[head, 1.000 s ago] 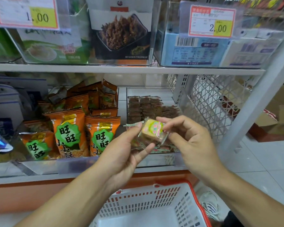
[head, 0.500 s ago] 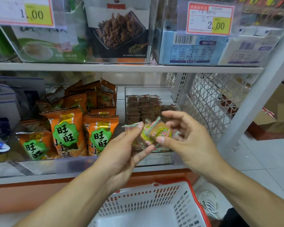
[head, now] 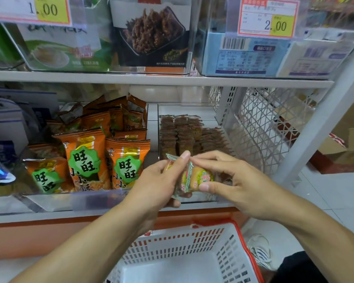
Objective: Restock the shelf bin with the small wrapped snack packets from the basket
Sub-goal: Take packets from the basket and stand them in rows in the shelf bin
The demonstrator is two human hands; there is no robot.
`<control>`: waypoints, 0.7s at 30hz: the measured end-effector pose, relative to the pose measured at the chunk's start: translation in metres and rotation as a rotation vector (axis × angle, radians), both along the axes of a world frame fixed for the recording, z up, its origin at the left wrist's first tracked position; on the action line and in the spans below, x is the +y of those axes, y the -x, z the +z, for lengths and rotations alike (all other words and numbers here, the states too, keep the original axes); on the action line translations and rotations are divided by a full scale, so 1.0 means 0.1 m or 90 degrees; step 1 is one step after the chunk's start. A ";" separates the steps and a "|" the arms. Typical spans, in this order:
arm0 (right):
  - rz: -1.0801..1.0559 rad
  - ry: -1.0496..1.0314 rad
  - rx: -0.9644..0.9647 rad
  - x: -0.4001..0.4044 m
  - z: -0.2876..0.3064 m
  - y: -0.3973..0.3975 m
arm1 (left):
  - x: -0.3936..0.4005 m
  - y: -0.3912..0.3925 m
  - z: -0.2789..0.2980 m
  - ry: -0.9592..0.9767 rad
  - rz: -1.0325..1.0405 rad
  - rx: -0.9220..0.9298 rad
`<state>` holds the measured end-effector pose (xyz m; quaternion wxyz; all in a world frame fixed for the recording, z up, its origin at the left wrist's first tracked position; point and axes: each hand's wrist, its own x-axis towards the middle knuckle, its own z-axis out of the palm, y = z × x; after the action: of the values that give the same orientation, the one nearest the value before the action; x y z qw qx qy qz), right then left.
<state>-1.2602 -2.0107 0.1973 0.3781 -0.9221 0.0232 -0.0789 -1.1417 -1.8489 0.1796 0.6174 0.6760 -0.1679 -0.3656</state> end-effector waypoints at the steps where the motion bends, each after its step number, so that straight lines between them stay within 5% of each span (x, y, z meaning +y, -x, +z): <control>1: -0.001 0.009 -0.001 0.01 0.00 0.00 | 0.00 0.00 -0.01 -0.007 -0.002 -0.005; 7: -0.076 -0.031 0.006 0.00 -0.01 -0.02 | -0.04 0.02 0.04 0.105 0.088 0.180; 10: -0.106 -0.203 -0.056 -0.02 0.05 -0.01 | -0.03 -0.01 0.06 0.177 0.152 0.232; 13: -0.066 -0.440 -0.053 0.06 0.04 -0.01 | -0.06 -0.02 0.05 0.198 0.180 0.226; 21: -0.134 -0.636 -0.002 0.26 -0.13 -0.13 | -0.11 0.07 -0.03 0.232 0.138 0.123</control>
<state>-1.2472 -1.9842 0.1840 0.7629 -0.6213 0.1501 -0.0971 -1.1484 -1.8598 0.1769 0.7781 0.5293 -0.0977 -0.3237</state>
